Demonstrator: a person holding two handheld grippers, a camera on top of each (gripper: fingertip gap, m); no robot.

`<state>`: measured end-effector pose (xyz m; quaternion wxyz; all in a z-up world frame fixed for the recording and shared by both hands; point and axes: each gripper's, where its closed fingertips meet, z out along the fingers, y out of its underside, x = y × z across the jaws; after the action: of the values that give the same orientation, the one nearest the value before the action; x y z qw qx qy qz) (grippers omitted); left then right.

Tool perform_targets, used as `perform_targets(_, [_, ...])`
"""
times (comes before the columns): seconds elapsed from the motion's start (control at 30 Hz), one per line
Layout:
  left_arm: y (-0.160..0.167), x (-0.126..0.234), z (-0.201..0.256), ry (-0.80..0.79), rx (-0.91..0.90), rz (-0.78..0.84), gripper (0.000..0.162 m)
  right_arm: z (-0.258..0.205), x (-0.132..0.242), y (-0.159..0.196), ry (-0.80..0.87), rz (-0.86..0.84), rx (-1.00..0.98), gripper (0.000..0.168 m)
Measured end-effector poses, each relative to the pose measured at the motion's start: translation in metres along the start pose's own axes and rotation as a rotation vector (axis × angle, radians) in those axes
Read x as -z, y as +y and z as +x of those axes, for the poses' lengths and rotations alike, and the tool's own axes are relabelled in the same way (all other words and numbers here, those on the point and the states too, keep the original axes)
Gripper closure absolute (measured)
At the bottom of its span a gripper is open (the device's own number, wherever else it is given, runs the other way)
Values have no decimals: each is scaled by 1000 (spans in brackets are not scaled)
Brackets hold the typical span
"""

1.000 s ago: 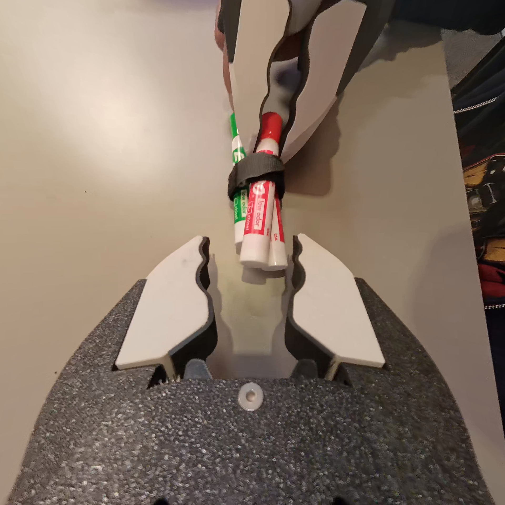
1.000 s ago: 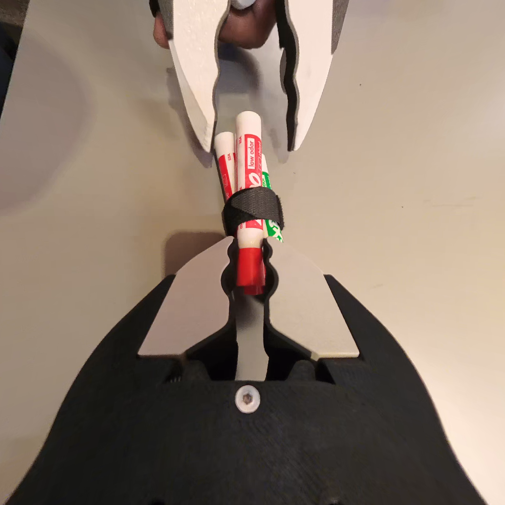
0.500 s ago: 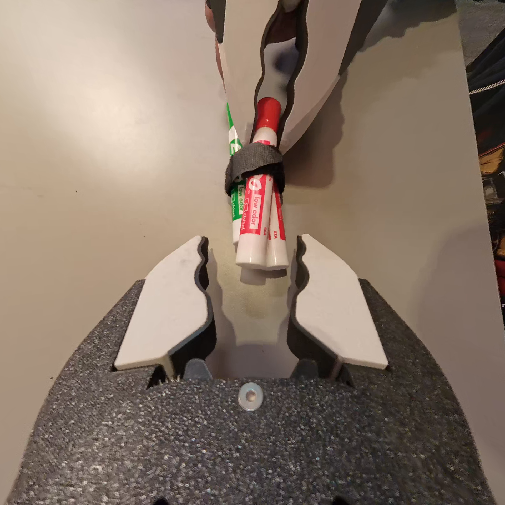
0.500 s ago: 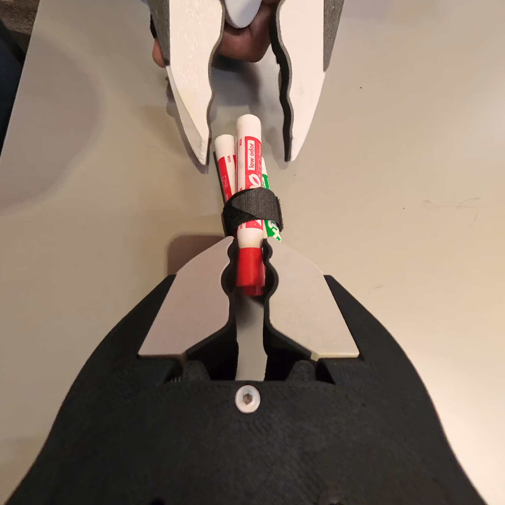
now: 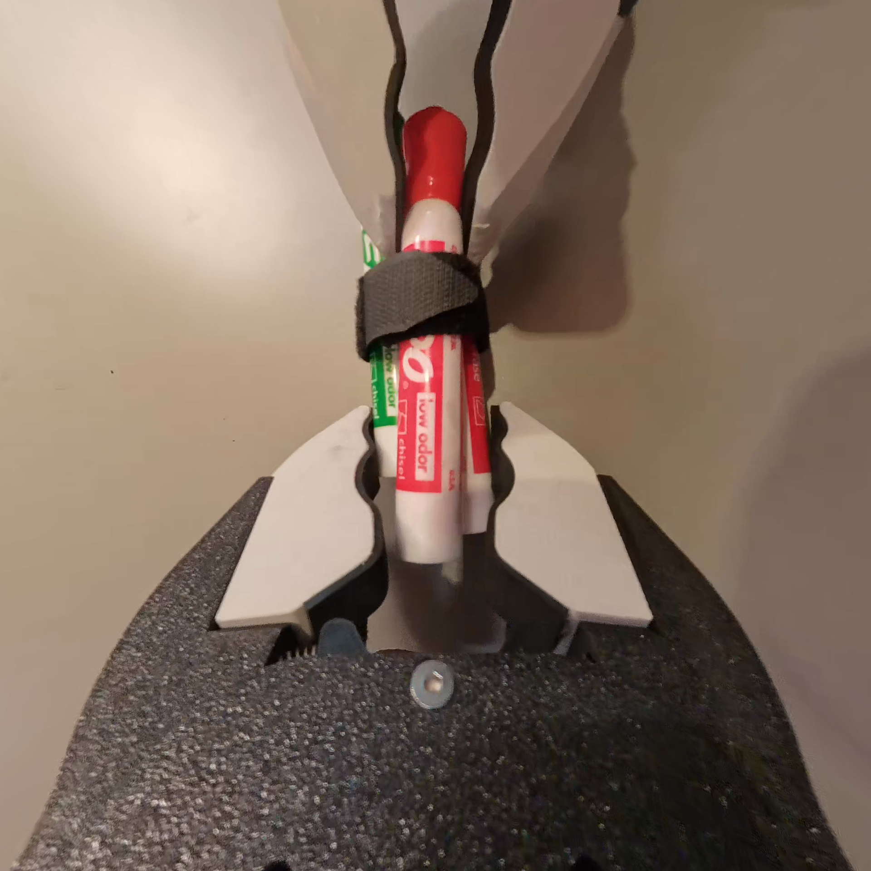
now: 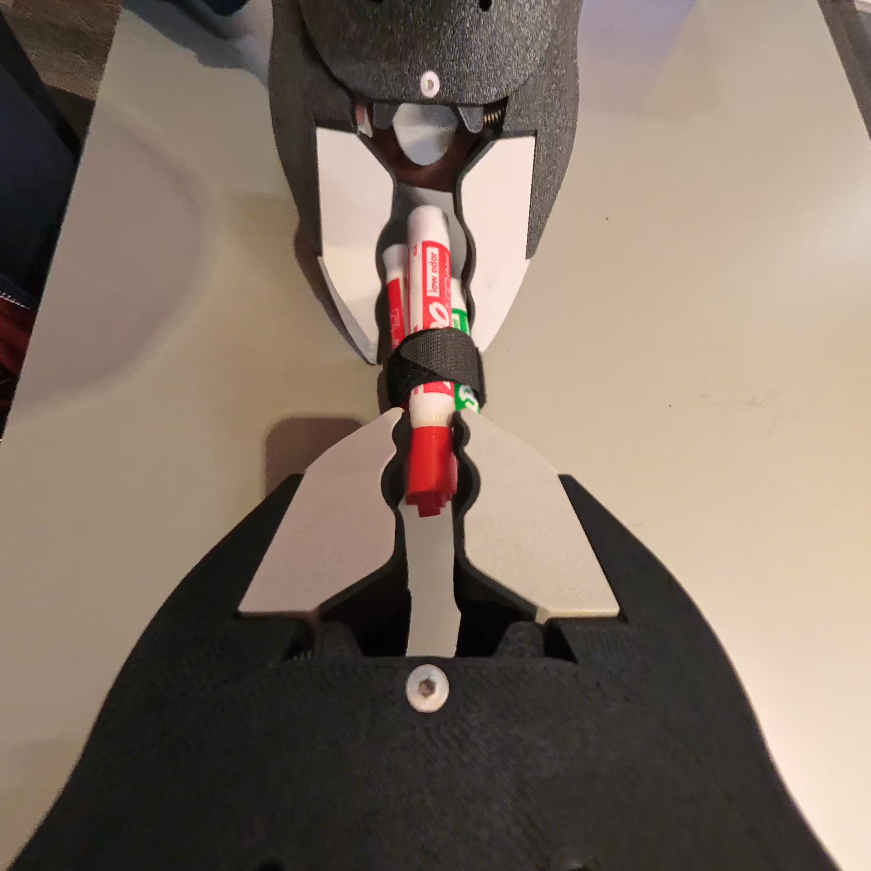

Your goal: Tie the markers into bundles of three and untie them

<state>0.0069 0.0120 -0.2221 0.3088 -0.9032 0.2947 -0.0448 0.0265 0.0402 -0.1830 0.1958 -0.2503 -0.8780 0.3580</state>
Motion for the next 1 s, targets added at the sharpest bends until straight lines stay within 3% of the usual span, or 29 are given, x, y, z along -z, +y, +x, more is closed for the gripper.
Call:
perform_targets(0.33, [0, 1, -9, -52, -6, 2, 121, 9, 3, 2, 58, 16, 5, 150])
perform_targets(0.73, [-4, 0, -18, -49, -10, 3, 121, 13, 13, -19, 61, 94, 144, 123])
perform_targets(1.0, [-8, 1, -21, -48, -28, -3, 121, 19, -5, -19, 49, 43, 156, 140])
